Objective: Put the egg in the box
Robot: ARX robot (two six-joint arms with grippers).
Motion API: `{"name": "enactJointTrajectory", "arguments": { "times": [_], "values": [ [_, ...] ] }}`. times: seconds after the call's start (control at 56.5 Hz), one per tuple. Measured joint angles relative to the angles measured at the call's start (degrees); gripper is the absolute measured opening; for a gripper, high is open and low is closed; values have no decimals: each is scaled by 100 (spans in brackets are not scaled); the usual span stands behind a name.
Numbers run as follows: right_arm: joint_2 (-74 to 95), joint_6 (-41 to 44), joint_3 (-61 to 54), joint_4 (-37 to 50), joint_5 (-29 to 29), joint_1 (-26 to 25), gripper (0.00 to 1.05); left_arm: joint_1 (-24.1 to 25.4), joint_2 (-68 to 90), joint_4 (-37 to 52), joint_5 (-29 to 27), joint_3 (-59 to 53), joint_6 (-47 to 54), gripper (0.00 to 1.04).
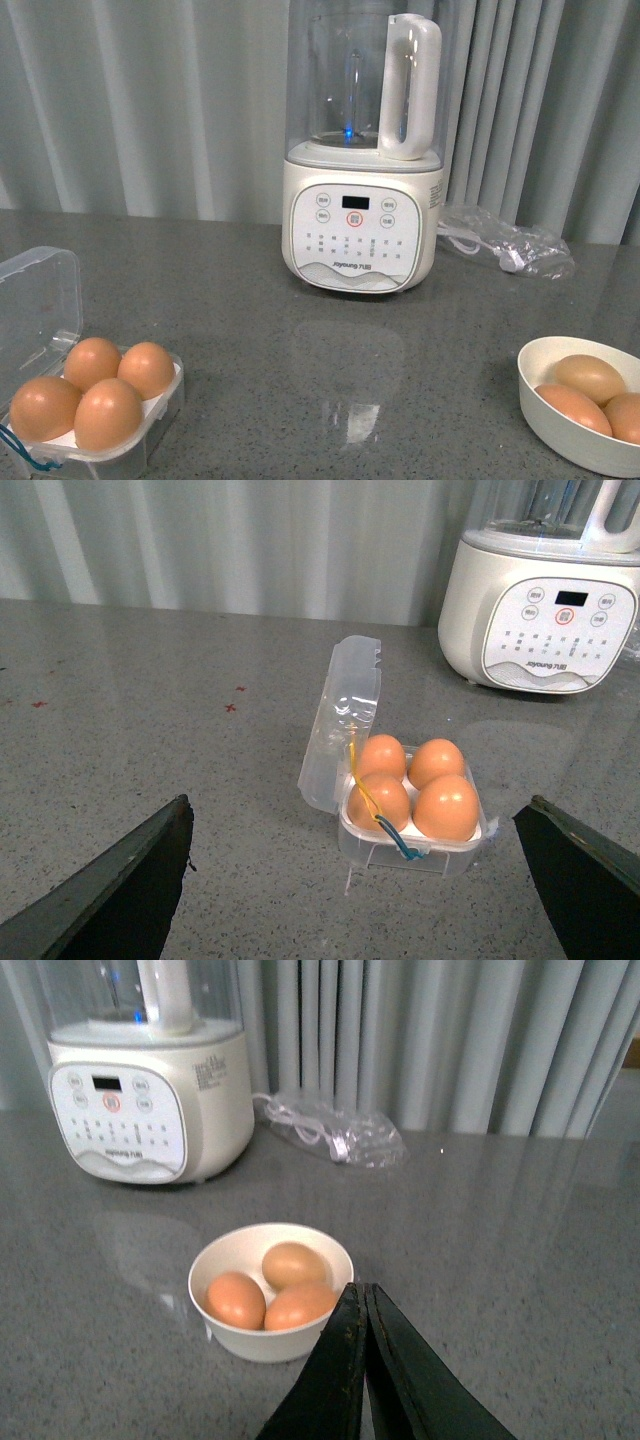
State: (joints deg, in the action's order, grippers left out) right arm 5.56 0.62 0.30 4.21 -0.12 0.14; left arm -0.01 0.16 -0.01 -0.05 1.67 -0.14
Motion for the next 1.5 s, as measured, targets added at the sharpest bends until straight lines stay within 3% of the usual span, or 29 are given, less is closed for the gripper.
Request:
{"name": "enactJointTrajectory", "arguments": {
  "times": [0.035,0.283,0.831,1.079,1.22,1.397,1.503],
  "values": [
    [-328,0,0,-361,2,-2,3,0,0,0,-2,0,0,98],
    [-531,2,0,-417,2,-2,7,0,-2,0,0,0,0,98],
    [-531,-4,0,-417,2,-2,99,0,-2,0,0,0,0,98],
    [-531,-7,0,-417,2,-2,98,0,-2,0,0,0,0,98],
    [-533,-7,0,-417,2,-2,98,-389,1088,-1681,-1674,564,-129,98],
    [-533,-7,0,-417,4,-2,98,-131,1368,-1397,-1517,673,-96,98],
    [-531,-7,0,-417,2,-2,98,245,1744,-870,-1110,837,31,98]
  ]
}}
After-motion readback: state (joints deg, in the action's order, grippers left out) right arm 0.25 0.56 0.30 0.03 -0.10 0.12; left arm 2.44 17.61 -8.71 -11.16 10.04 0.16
